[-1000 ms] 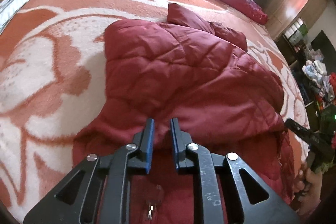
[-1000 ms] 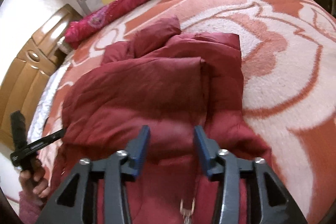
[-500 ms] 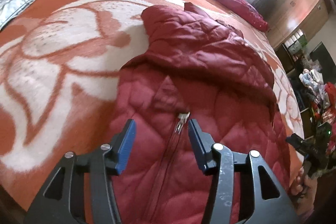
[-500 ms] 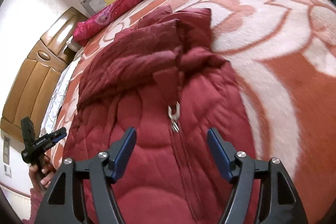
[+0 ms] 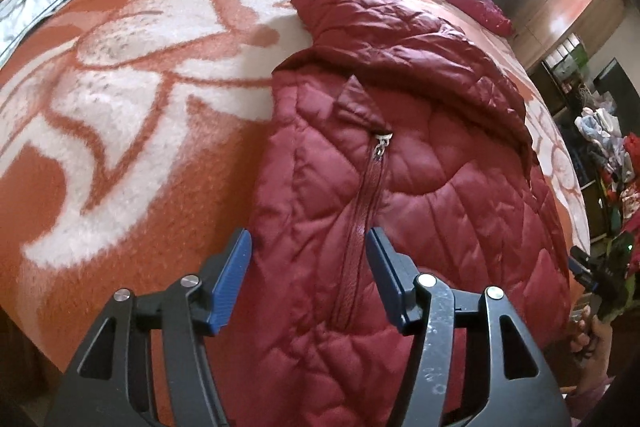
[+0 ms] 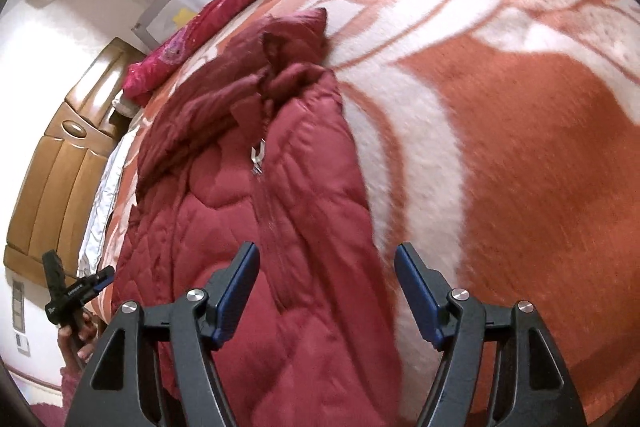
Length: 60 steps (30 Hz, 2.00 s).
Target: Fold large clothes
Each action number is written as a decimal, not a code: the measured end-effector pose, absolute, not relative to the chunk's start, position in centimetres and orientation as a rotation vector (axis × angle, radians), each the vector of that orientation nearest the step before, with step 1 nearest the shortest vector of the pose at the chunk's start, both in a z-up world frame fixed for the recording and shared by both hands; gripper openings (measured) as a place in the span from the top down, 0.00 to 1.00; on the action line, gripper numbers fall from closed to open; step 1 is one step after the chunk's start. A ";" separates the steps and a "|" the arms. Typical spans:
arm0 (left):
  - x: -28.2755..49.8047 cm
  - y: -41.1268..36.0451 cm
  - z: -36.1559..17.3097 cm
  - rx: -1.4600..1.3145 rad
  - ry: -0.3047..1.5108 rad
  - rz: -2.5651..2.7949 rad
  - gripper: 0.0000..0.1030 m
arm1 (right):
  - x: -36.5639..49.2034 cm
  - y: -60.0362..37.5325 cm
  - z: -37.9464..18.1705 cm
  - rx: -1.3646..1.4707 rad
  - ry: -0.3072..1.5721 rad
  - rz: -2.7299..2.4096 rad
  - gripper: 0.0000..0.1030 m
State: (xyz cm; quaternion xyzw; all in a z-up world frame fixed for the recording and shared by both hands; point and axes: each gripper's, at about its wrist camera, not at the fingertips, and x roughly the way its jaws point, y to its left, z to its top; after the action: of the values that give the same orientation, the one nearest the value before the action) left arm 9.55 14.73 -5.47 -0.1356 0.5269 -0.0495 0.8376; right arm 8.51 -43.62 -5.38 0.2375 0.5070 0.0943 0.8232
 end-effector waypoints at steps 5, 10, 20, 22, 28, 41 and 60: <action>8.0 15.6 -6.4 -0.297 1.147 -0.104 0.43 | 6.7 -44.3 -7.1 0.521 1.142 0.247 0.30; 6.6 16.2 -7.6 -0.340 1.185 -0.142 0.43 | 5.2 -44.3 -7.9 0.545 1.160 0.324 0.30; 3.6 14.6 -8.7 -0.302 1.211 -0.267 0.34 | 3.2 -42.4 -8.7 0.516 1.222 0.534 0.30; 3.2 14.3 -9.0 -0.311 1.222 -0.297 0.34 | 2.9 -42.3 -9.0 0.524 1.219 0.559 0.30; 2.3 13.4 -10.2 -0.316 1.253 -0.373 0.34 | 3.5 -43.8 -10.6 0.711 1.179 0.599 0.31; 2.4 11.8 -9.3 -0.318 1.215 -0.459 0.79 | 3.1 -42.4 -11.5 0.731 1.187 0.676 0.71; 4.1 11.2 0.0 -0.362 0.889 -0.502 0.85 | 5.6 -40.9 -3.4 0.799 0.879 0.839 0.77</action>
State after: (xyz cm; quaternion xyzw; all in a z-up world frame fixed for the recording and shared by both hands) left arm 4.09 11.19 0.02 -0.1725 0.4229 -0.2388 0.8570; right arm 5.56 -40.90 -3.42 0.3652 0.4017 0.3833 0.7472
